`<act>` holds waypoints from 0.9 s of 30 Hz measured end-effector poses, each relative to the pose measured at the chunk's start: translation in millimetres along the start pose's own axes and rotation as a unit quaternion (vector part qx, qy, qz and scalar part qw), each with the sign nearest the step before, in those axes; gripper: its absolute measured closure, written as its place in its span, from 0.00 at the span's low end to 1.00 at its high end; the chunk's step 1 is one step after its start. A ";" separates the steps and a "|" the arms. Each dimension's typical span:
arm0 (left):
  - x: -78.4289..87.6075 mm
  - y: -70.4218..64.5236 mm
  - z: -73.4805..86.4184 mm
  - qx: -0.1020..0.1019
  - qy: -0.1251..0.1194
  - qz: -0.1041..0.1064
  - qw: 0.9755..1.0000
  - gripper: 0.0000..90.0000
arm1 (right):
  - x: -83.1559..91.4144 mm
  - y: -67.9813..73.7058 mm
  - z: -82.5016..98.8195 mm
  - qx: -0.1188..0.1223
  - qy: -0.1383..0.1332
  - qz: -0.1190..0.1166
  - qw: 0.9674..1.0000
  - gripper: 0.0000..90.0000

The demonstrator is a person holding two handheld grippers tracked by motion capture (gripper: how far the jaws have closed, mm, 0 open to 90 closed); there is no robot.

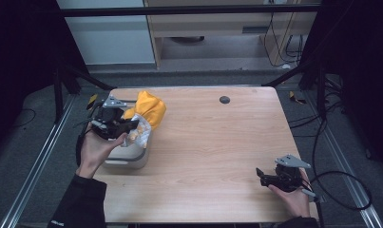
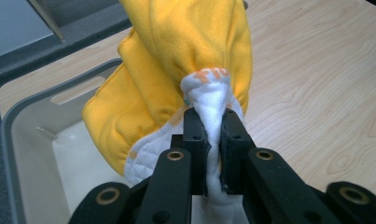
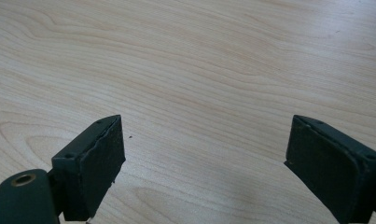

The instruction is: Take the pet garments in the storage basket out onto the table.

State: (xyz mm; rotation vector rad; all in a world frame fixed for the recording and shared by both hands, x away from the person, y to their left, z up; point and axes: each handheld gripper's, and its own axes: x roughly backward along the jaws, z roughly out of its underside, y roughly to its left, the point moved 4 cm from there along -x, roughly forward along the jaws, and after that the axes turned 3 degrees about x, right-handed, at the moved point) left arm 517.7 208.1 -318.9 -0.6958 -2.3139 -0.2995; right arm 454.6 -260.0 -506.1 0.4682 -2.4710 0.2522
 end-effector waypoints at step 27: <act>-30.5 -67.8 -18.5 -0.068 0.018 0.059 0.996 0.92 | 0.8 -1.7 0.2 0.002 -0.001 0.006 1.000 0.13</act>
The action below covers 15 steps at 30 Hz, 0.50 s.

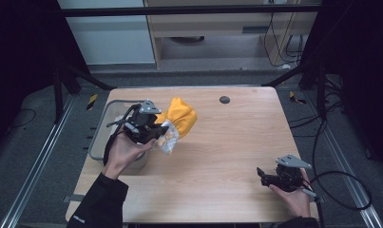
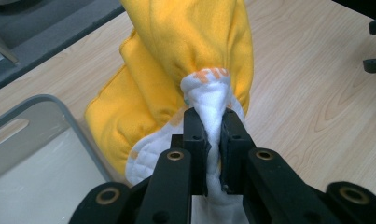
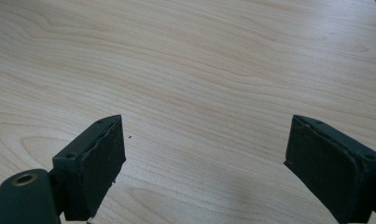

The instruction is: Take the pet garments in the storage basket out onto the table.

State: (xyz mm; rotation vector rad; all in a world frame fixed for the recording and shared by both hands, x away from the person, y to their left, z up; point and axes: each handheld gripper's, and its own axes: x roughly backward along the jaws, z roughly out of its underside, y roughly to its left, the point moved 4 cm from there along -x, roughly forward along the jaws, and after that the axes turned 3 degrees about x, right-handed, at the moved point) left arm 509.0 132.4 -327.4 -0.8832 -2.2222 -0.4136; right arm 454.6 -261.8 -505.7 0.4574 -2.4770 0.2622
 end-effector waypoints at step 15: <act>-28.6 -20.6 0.7 -0.017 0.013 0.024 0.999 0.92 | 0.1 -1.0 0.6 0.001 -0.001 0.003 1.000 0.13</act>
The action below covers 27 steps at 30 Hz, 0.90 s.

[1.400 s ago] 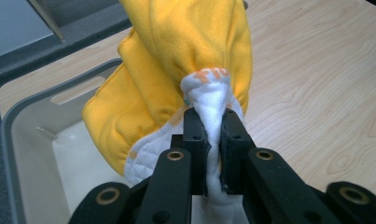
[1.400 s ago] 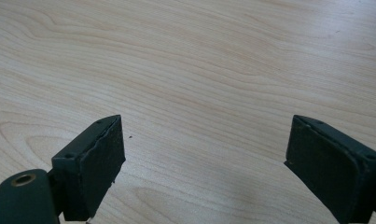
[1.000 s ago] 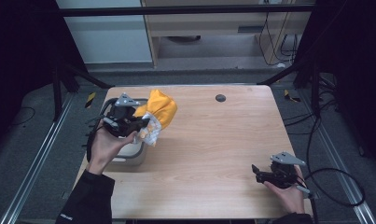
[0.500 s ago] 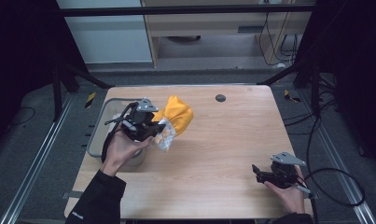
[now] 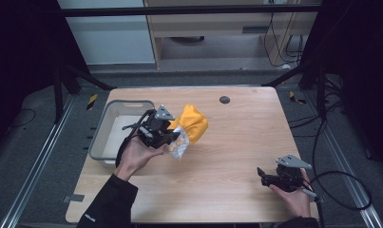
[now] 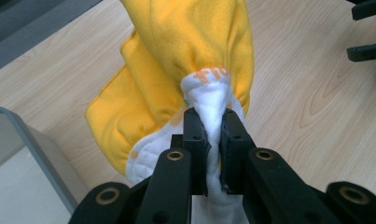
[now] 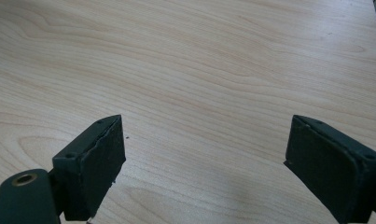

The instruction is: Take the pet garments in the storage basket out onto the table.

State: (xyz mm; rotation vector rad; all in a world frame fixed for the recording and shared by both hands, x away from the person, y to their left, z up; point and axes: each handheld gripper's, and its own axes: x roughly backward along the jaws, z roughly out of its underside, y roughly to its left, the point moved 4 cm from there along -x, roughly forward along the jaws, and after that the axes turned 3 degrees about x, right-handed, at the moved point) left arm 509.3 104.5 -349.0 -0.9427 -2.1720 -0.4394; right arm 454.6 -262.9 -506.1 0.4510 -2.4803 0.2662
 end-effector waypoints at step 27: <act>-53.4 -23.3 12.6 -0.016 0.039 0.029 0.999 0.92 | -1.1 -3.0 2.5 0.003 0.004 0.013 1.000 0.13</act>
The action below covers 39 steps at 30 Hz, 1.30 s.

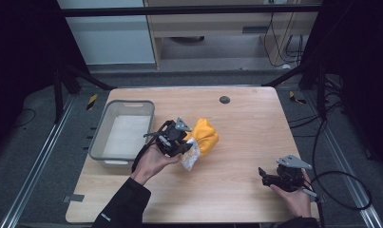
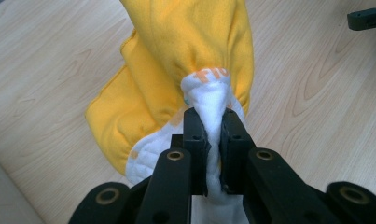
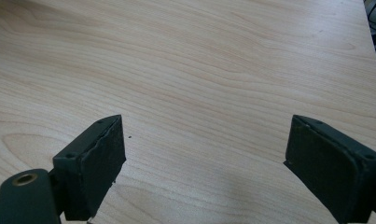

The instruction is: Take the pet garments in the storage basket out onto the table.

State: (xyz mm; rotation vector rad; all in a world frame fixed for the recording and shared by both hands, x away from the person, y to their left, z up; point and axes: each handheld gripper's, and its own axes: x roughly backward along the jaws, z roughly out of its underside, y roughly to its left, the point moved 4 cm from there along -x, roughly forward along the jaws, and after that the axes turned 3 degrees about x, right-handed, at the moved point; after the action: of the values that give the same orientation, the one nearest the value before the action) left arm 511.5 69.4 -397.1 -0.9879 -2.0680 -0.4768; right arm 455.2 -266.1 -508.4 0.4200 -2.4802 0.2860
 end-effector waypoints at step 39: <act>-59.0 -25.2 19.0 -0.021 0.025 0.026 0.999 0.91 | -1.1 0.7 1.5 0.003 0.003 -0.001 1.000 0.13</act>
State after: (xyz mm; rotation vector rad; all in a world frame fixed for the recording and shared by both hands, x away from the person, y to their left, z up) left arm 505.8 36.4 -455.1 -1.0410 -1.9893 -0.5145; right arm 455.0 -265.7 -510.4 0.4240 -2.4730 0.2944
